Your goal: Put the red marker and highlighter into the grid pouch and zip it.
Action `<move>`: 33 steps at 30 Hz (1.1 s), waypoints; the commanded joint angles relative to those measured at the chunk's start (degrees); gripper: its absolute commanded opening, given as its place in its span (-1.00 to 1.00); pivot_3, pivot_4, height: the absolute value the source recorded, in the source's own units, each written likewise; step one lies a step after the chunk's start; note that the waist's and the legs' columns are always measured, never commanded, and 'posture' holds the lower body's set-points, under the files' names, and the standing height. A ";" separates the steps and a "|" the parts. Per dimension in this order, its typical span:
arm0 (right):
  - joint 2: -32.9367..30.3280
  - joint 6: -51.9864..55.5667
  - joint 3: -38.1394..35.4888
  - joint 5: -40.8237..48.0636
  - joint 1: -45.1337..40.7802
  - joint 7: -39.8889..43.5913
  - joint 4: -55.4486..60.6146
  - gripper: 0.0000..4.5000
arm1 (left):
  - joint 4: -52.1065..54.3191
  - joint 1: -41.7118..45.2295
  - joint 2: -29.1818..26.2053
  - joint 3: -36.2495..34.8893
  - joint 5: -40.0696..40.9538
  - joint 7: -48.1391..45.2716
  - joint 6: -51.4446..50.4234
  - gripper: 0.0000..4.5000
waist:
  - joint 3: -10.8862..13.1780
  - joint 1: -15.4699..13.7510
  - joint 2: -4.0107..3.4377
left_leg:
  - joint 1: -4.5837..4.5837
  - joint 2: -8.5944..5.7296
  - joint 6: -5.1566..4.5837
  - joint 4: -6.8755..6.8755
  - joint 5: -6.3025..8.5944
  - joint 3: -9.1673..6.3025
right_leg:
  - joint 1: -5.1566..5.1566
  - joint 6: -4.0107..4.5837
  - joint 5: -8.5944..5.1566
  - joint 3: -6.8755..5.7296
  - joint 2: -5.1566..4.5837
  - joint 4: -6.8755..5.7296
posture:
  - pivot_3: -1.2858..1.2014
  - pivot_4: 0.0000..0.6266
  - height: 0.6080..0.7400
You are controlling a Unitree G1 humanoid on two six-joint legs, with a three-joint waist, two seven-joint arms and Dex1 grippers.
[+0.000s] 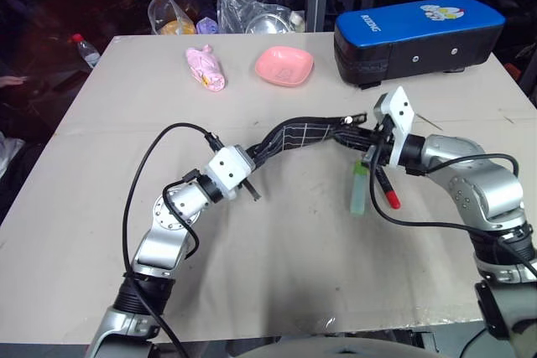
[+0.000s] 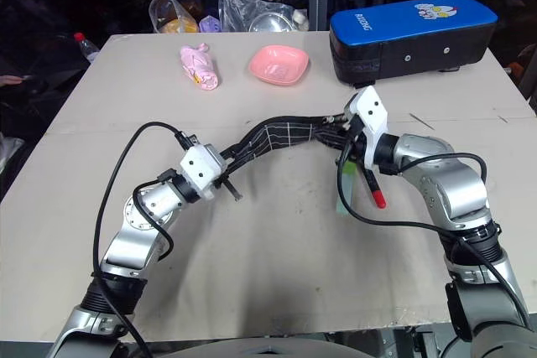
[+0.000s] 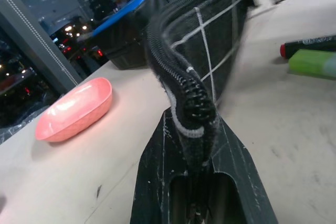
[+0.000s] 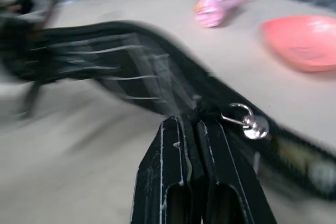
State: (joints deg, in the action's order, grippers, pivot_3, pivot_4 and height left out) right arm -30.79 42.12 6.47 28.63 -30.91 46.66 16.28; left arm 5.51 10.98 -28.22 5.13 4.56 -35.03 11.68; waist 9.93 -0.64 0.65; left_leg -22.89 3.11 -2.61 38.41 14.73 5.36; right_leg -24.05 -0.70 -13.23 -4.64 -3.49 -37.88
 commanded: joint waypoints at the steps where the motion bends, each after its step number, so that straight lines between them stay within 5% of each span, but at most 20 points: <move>1: -0.91 0.51 0.68 1.70 -1.36 2.77 2.26 -0.98 | 1.77 -0.13 -0.31 0.49 -0.24 -1.39 1.36 -1.00 | 0.00 -0.03 0.00 | 0.00 0.00 0.00 0.00 0.00 -0.01 | 0.00 0.00 0.00 -0.01 0.00 0.01 | 0.03 -0.52 1.00; 19: -8.44 -6.57 1.66 -4.56 -6.45 12.34 -8.80 -0.98 | 2.49 -2.39 -4.56 1.28 -0.52 -8.56 7.88 -1.00 | 0.00 0.03 0.00 | -0.06 0.02 -0.01 -0.02 0.01 0.06 | -0.10 0.00 0.00 -0.03 -0.06 0.04 | 0.03 -0.52 1.00; 33: -9.59 -9.48 7.92 -8.60 -8.17 20.06 -5.31 -0.98 | -0.80 1.13 -2.56 5.56 -2.42 -10.71 9.69 -1.00 | 0.01 -0.10 0.01 | -0.11 0.01 -0.01 -0.02 0.01 0.09 | -0.15 0.00 0.00 -0.03 -0.07 0.05 | 0.03 -0.52 1.00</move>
State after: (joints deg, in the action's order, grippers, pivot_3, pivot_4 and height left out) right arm -40.32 34.07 14.11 19.81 -37.63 65.44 8.67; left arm 4.24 11.17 -31.11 9.72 2.22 -45.39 19.94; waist 9.94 -0.74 0.66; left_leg -23.00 3.12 -2.62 38.39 14.74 5.45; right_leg -24.21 -0.71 -13.23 -4.67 -3.56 -37.83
